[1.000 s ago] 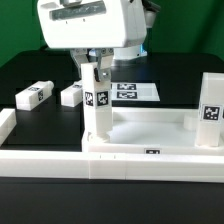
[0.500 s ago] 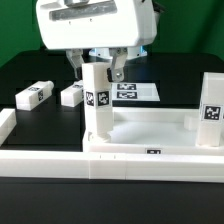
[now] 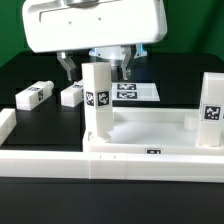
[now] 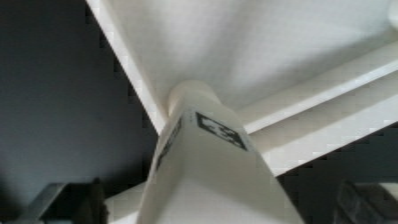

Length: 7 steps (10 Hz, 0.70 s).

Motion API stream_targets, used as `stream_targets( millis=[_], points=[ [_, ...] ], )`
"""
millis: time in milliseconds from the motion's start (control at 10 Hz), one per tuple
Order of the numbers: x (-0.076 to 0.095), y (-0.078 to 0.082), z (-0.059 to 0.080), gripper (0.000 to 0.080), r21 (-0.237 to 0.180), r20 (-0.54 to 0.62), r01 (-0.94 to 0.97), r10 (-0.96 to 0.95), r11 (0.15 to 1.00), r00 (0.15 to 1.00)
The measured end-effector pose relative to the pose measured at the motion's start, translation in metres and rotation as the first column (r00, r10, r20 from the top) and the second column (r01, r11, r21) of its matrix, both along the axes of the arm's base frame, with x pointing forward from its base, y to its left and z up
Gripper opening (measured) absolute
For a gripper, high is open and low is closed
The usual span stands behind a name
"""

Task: Assemble desk

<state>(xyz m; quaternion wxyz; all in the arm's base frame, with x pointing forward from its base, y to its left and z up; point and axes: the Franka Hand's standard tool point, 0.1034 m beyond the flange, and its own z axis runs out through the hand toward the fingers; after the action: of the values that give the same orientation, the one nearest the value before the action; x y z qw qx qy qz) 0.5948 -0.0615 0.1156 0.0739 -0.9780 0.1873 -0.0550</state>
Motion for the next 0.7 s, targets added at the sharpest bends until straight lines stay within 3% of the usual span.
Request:
stream_targets(
  millis=[200,700],
  points=[
    [0.0012,-0.0038,-0.0026,0.0649,-0.097,0.046,-0.250,0.256,0.963,0.966],
    [0.0020,-0.0036,-0.0035,0.0649,-0.207,0.029,-0.583,0.601,0.785,0.799]
  ],
)
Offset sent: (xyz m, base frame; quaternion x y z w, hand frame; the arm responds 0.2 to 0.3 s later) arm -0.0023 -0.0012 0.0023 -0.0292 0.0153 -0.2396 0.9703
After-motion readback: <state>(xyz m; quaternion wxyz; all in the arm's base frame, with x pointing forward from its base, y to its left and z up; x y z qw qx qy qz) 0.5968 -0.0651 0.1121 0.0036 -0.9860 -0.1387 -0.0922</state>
